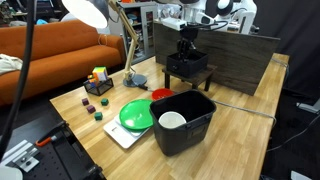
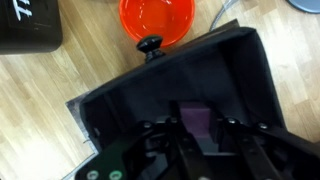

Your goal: Move the purple block from the basket to the table

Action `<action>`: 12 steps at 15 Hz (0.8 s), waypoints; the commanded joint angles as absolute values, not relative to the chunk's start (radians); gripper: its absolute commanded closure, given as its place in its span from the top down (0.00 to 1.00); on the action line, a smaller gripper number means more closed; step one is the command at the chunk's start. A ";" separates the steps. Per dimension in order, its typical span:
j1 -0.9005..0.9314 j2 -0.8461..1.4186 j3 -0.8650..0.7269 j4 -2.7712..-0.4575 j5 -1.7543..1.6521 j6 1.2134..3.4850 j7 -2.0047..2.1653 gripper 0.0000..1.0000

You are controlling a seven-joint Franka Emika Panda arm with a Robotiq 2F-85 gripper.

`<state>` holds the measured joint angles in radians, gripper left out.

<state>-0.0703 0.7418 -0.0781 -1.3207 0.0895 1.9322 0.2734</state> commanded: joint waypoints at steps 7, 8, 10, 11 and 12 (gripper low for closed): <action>-0.074 0.635 -0.082 -1.359 0.094 1.943 0.264 0.07; -0.073 0.623 -0.083 -1.364 0.091 1.942 0.264 0.07; -0.072 0.596 -0.082 -1.380 0.090 1.937 0.262 0.07; -0.069 0.581 -0.082 -1.392 0.087 1.926 0.263 0.07; -0.068 0.567 -0.082 -1.407 0.088 1.927 0.263 0.07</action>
<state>-0.0714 0.6252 -0.0821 -1.3381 0.0889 1.9296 0.2723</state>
